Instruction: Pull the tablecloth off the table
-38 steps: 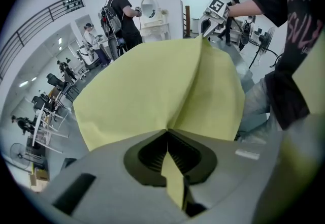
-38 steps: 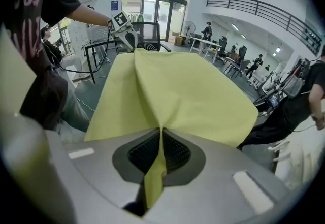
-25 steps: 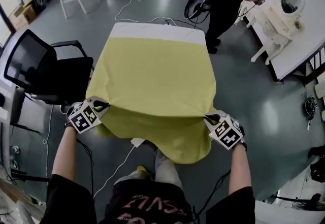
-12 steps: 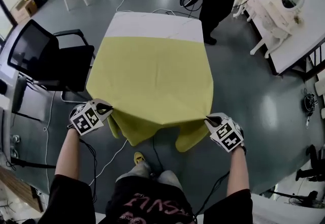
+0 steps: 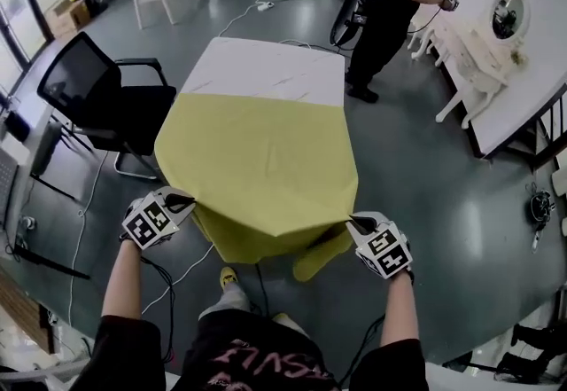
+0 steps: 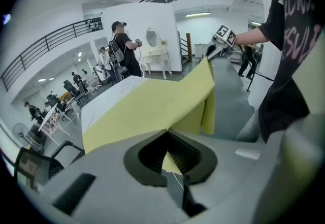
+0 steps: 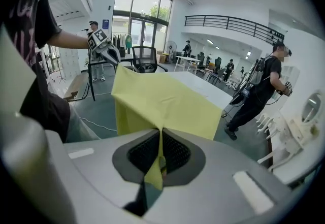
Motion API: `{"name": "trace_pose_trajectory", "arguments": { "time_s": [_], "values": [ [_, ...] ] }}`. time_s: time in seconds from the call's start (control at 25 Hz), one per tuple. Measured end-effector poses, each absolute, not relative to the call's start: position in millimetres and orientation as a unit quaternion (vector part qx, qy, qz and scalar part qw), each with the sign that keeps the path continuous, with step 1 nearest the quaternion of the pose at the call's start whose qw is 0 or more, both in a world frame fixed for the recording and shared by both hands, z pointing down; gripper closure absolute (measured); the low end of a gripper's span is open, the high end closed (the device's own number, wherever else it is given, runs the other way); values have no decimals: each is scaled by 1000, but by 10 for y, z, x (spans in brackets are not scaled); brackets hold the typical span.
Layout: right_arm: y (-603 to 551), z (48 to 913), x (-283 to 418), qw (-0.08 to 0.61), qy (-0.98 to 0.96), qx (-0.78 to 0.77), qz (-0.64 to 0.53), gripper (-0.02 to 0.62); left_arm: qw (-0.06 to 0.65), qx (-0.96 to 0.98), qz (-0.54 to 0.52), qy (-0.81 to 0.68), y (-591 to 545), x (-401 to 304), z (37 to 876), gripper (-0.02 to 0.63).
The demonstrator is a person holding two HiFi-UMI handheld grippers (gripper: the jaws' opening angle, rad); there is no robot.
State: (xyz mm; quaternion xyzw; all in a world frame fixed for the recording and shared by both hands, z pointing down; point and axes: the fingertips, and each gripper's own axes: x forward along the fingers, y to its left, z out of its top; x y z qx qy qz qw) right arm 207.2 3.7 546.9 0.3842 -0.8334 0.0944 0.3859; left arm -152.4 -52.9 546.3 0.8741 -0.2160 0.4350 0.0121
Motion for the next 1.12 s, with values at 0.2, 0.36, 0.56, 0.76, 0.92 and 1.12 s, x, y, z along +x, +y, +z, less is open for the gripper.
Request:
{"name": "trace_pose_trajectory", "arguments": {
  "time_s": [0.2,0.36,0.56,0.76,0.92,1.12],
  "values": [
    [345,5209,2198,349,-846,395,77,580,16,871,411,-268,-85,-1470,5224,600],
    [559,5112,2139,329,-848,408,74,580,24,873,389,-295,200,-1600,5146,600],
    [825,5019,2091,310,-846,428,75,580,38,873,371,-315,490,-1666,5103,600],
    [1008,4860,1953,279,-838,461,86,580,52,879,336,-335,680,-1782,4993,600],
    [1165,4788,1770,268,-832,479,84,580,57,888,306,-339,826,-1876,4967,600],
    [1405,4643,1467,260,-818,507,81,580,52,897,287,-331,989,-2130,4891,600]
  ]
}}
